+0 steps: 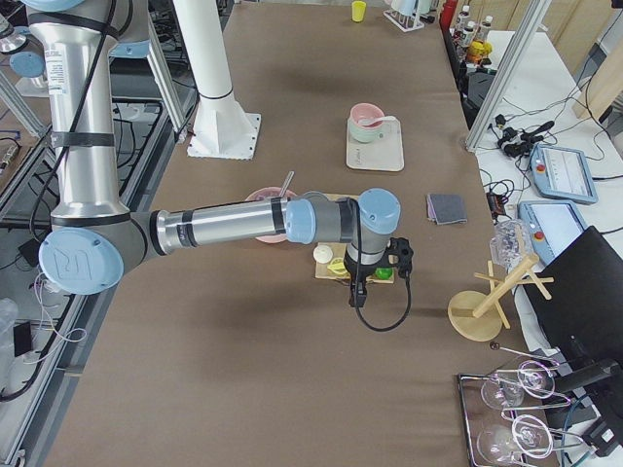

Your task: Stack pink bowl on green and place spoon

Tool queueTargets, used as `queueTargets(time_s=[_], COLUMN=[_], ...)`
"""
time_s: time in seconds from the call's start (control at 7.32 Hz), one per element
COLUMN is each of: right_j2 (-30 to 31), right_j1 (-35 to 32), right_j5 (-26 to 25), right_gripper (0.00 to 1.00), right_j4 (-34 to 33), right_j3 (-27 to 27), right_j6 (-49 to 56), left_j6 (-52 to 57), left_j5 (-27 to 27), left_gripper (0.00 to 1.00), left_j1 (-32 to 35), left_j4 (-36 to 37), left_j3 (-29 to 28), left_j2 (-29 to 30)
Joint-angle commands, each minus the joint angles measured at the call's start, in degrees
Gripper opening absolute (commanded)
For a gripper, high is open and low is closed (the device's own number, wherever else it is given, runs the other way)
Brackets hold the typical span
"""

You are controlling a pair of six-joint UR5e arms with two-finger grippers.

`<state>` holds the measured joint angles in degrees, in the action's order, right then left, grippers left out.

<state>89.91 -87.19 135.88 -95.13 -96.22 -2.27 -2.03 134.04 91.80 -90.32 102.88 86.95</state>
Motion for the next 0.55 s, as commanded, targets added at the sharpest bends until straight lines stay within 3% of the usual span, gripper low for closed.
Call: queueTargets(time_s=[0.0, 0.41], right_j2=[0.4, -0.1], right_j1=[-1.4, -1.3], right_j5=[0.3, 1.1], right_gripper=[1.0, 1.0], right_j4=[2.4, 2.2], right_j3=[1.6, 1.7], right_j6=[-0.5, -0.7], left_j6=[-0.3, -0.1], left_j5=[0.3, 0.0], left_gripper=[0.98, 0.98], left_j1=[-0.1, -0.3], left_j4=[-0.6, -0.7], left_j3=[-1.8, -3.8], left_j2=[-0.2, -3.4])
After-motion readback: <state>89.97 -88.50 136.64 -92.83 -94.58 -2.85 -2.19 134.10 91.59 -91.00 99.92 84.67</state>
